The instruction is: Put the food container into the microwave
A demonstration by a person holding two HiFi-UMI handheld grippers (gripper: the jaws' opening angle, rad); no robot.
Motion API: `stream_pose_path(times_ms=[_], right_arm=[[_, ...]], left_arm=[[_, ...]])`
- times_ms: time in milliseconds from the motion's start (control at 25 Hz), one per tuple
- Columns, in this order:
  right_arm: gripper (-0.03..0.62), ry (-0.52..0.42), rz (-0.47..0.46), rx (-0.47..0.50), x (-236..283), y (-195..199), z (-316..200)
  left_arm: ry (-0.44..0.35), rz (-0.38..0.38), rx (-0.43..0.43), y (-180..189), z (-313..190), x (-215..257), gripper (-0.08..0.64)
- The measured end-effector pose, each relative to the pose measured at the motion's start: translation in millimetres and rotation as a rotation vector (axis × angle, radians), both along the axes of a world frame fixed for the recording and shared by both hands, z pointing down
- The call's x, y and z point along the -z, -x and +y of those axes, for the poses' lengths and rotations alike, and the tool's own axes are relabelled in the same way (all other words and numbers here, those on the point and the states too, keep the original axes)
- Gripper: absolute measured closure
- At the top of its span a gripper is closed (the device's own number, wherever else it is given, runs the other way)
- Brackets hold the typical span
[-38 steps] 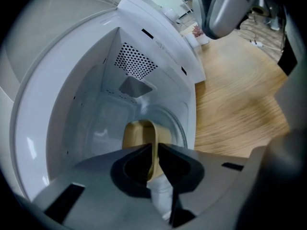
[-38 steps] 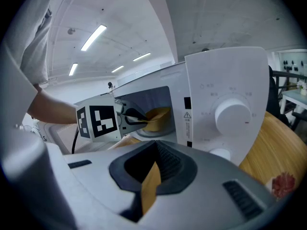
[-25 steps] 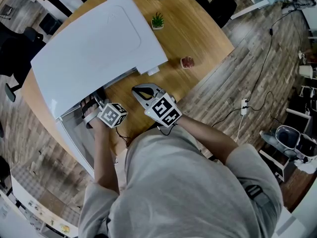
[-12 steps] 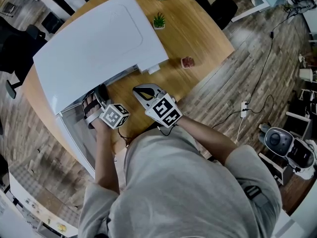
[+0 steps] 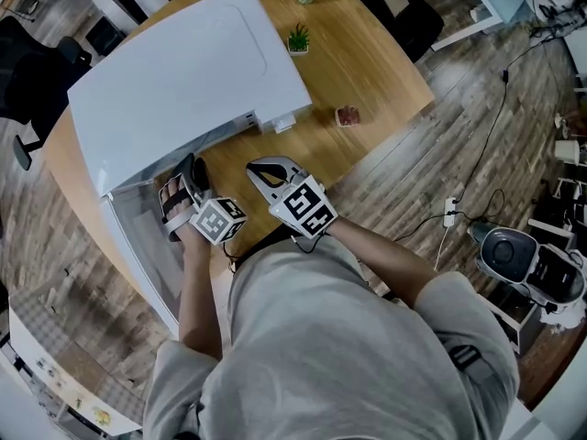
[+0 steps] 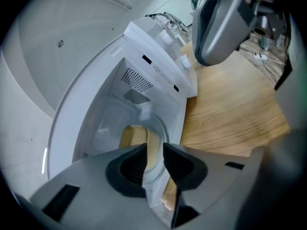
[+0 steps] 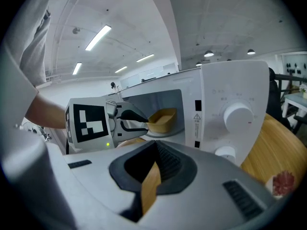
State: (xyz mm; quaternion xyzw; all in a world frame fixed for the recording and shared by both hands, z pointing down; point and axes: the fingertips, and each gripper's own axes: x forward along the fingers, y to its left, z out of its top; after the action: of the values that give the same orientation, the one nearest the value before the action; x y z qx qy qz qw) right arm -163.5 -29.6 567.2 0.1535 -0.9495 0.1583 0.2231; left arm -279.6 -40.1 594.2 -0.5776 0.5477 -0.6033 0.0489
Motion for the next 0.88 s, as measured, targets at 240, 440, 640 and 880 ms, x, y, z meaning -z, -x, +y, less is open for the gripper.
stream_pose_path(times_ms=[240, 440, 640, 880], right_arm=[[0.588, -0.041, -0.009, -0.029, 11, -4, -3], [0.588, -0.048, -0.037, -0.048, 23, -1, -6], [0.588, -0.095, -0.066, -0.036, 39, 4, -4], [0.588, -0.135, -0.085, -0.009, 61, 14, -6]], left_arm=[[-0.108, 0.225, 0.072, -15, 7, 16, 0.532], [-0.153, 0.485, 0.124, -29, 13, 25, 0.548], [-0.228, 0.805, 0.213, -42, 19, 40, 0.548], [-0.314, 0.958, 0.250, -38, 25, 72, 0.548]])
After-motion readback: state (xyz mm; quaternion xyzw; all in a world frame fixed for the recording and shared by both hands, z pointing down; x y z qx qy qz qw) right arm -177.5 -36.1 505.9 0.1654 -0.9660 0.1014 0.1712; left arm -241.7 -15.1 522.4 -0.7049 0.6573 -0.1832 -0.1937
